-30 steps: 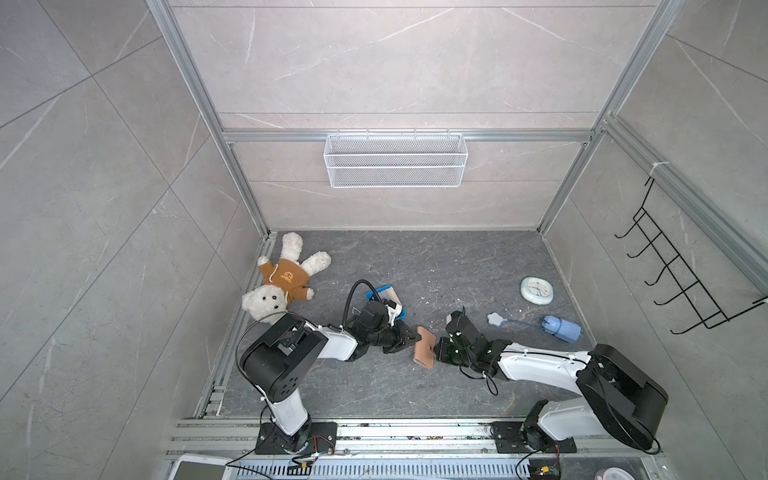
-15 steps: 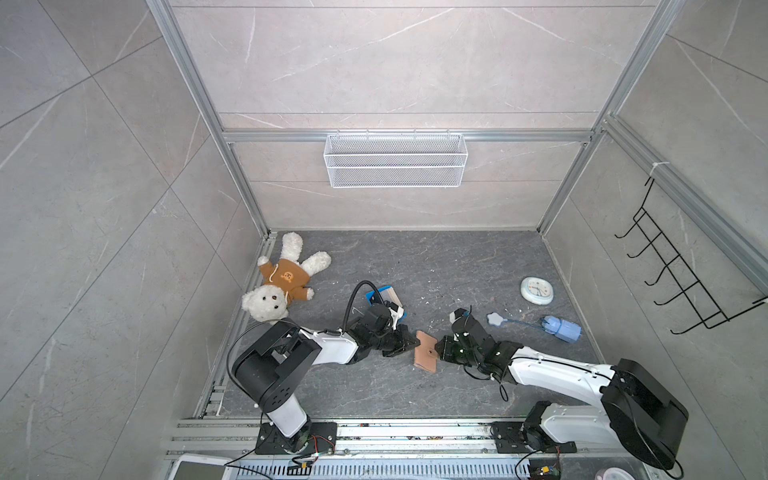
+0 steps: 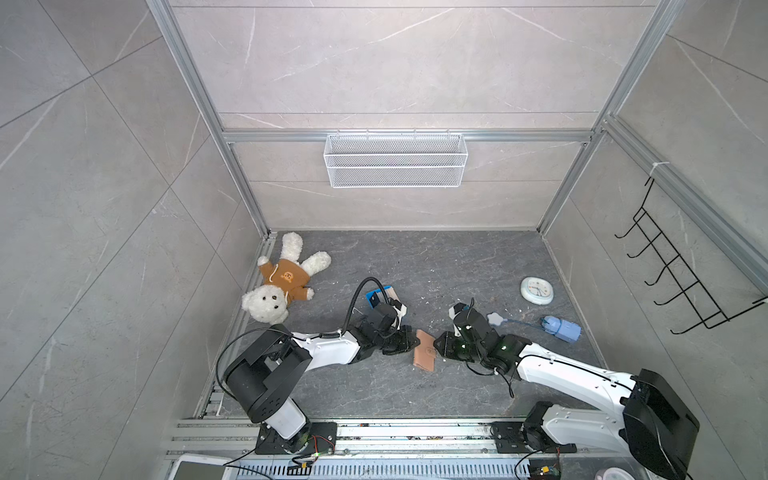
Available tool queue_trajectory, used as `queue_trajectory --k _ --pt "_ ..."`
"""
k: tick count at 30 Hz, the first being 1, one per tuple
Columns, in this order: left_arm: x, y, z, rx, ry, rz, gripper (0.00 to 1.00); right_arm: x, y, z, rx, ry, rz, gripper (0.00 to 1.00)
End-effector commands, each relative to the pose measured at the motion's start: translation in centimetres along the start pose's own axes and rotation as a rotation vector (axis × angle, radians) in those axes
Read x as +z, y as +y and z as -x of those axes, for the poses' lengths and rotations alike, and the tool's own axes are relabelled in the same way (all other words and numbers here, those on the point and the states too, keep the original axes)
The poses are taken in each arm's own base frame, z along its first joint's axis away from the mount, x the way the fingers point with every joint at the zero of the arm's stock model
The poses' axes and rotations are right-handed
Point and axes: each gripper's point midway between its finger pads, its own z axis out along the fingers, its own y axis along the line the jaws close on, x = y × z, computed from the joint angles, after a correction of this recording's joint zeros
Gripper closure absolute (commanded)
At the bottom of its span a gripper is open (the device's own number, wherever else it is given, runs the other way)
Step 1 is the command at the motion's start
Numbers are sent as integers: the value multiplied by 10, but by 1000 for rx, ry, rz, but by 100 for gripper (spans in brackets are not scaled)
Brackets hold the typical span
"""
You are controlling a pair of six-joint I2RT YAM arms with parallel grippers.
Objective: Put the credit cards into the card holder
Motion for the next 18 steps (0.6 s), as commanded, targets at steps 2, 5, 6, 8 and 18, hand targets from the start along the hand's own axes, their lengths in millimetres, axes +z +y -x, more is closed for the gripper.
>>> queue_trajectory --k 2,5,6,8,18 --pt "-8 -21 13 64 -42 -32 100 4 12 -4 -17 44 35 73" --pt "-6 -21 12 64 -37 -31 100 7 17 -4 -20 47 55 72" --pt "-6 -21 12 66 -36 -34 100 9 18 -5 -21 53 58 72" --pt "-6 -23 12 67 -36 -35 100 12 19 -5 -27 61 55 71" --pt "-12 -37 16 78 -46 -75 100 30 15 -11 -42 109 -1 69"
